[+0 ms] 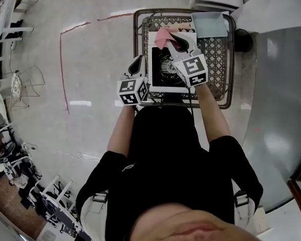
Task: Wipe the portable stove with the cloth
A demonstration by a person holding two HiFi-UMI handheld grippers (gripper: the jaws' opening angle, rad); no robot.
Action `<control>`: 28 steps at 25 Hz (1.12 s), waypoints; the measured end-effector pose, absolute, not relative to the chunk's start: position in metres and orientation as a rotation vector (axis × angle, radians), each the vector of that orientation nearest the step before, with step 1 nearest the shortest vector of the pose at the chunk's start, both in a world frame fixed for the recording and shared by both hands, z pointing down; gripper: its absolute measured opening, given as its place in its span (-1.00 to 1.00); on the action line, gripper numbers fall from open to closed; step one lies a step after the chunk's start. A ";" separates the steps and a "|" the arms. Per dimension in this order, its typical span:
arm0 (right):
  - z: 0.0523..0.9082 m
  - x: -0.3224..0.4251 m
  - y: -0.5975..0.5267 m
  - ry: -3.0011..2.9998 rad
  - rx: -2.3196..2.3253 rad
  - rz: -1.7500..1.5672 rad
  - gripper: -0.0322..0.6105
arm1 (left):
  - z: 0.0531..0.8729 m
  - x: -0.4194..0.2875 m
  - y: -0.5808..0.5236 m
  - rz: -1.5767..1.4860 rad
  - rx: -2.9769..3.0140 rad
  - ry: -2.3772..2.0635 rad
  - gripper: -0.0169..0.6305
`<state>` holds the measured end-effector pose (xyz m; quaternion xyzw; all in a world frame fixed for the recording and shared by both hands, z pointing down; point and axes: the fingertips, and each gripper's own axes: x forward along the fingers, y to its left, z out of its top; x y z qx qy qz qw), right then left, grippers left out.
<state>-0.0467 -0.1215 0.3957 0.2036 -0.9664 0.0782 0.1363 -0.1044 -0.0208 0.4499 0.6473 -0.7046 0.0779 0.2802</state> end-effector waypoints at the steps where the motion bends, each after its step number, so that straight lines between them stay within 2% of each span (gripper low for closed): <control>1: 0.392 -0.040 -0.118 -2.800 0.638 0.217 -0.80 | 0.445 -0.101 -0.019 0.199 1.751 -1.889 -0.95; 17: 0.314 0.022 0.003 -2.773 1.088 0.047 -0.82 | 0.365 -0.073 0.083 0.054 1.924 -1.918 -0.95; 28: 0.308 0.089 0.080 -2.684 1.240 0.004 -0.82 | 0.357 -0.029 0.139 0.024 2.038 -1.848 -0.95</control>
